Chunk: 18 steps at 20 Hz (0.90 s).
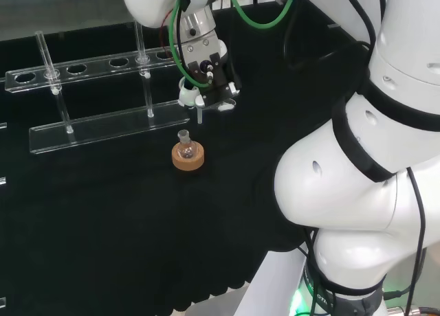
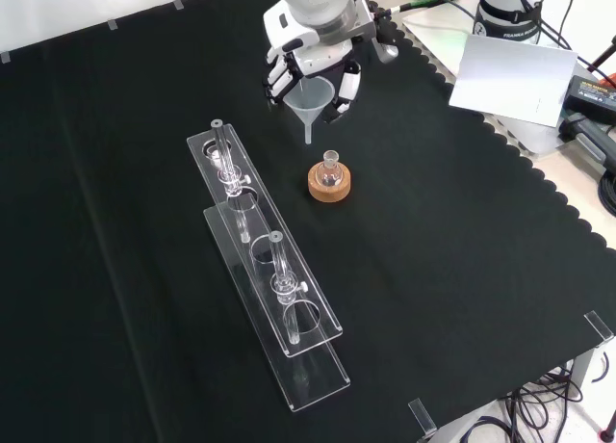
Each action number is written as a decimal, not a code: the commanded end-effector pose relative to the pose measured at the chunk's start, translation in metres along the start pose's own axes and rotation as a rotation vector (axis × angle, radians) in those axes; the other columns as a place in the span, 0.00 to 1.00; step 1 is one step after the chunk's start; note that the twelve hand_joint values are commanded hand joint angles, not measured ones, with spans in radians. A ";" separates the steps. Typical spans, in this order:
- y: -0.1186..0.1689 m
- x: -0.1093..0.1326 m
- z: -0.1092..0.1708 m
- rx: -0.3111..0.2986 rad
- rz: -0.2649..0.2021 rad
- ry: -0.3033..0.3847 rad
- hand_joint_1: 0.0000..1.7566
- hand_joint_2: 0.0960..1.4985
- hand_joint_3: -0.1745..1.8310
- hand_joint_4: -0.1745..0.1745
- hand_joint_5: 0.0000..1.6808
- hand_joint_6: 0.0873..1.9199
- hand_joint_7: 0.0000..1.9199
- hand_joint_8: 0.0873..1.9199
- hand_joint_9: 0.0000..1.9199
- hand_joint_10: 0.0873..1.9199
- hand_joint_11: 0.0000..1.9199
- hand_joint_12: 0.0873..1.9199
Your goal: Place the funnel on the round-bottom flask.
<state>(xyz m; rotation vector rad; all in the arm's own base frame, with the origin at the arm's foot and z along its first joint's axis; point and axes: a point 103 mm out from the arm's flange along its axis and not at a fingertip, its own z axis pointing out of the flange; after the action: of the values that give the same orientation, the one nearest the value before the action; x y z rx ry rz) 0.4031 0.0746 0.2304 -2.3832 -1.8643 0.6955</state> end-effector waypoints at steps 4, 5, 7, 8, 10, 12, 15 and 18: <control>-0.044 0.032 -0.021 -0.057 -0.070 -0.033 0.48 0.54 0.41 0.50 0.45 0.38 0.37 0.32 0.51 0.19 0.37 0.64; -0.046 0.030 -0.021 -0.058 -0.071 -0.029 0.48 0.54 0.41 0.50 0.45 0.38 0.37 0.32 0.51 0.19 0.37 0.64; -0.051 0.033 -0.023 -0.064 -0.069 -0.039 0.48 0.54 0.41 0.50 0.45 0.38 0.37 0.32 0.51 0.19 0.37 0.64; -0.054 0.035 -0.023 -0.065 -0.071 -0.046 0.48 0.54 0.41 0.50 0.45 0.38 0.37 0.33 0.51 0.19 0.37 0.64; -0.059 0.040 -0.023 -0.067 -0.076 -0.055 0.48 0.54 0.41 0.50 0.45 0.38 0.37 0.33 0.51 0.19 0.37 0.64; -0.063 0.041 -0.022 -0.069 -0.078 -0.062 0.48 0.54 0.41 0.50 0.45 0.38 0.37 0.33 0.51 0.19 0.37 0.64; -0.067 0.042 -0.022 -0.062 -0.078 -0.062 0.48 0.54 0.41 0.50 0.45 0.38 0.37 0.33 0.51 0.19 0.37 0.64; -0.066 0.043 -0.019 -0.060 -0.078 -0.070 0.48 0.54 0.41 0.50 0.45 0.38 0.37 0.33 0.51 0.19 0.37 0.64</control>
<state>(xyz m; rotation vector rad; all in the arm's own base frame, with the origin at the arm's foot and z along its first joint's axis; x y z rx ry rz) 0.3591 0.1376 0.2554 -2.3325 -2.0292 0.7223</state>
